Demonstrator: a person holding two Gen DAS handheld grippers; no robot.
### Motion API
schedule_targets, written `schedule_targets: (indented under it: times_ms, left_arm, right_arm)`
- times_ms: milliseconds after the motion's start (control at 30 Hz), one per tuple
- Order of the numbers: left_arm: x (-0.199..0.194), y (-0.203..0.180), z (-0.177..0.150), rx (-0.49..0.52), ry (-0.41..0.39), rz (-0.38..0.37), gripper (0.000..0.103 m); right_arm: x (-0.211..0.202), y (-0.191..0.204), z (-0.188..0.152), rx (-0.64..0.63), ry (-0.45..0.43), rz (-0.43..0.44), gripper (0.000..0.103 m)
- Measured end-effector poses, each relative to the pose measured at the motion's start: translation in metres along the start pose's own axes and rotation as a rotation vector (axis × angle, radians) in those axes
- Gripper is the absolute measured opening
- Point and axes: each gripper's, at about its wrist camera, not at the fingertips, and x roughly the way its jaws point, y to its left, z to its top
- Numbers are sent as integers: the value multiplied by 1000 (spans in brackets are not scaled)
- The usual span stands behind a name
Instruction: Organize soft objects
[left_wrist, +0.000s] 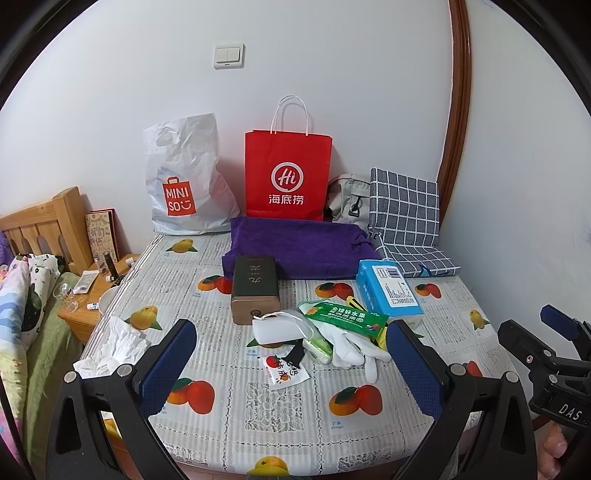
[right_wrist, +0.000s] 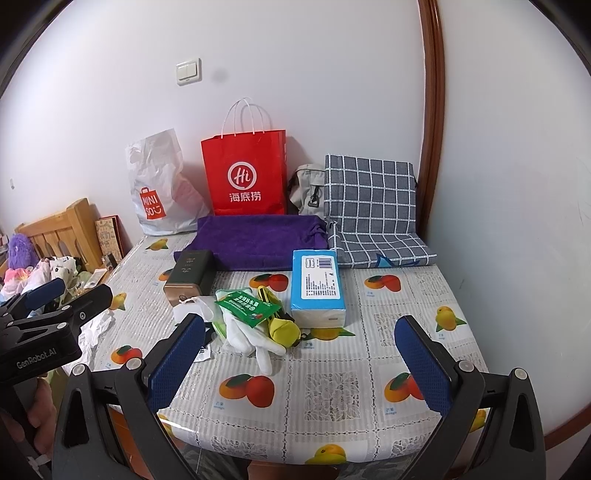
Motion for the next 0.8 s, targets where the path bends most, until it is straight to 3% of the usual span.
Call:
schedule_targets:
  times_ms: [367, 667, 800]
  left_arm:
    - [9, 7, -1, -18, 15, 22, 103]
    - [61, 28, -13, -60, 101, 39, 103]
    - [87, 41, -23, -78, 142, 54, 102]
  right_arm:
    - [11, -4, -3, 20, -19, 12, 101]
    - [63, -15, -19, 76, 104, 66, 101]
    - [83, -13, -29, 55, 114, 60, 101]
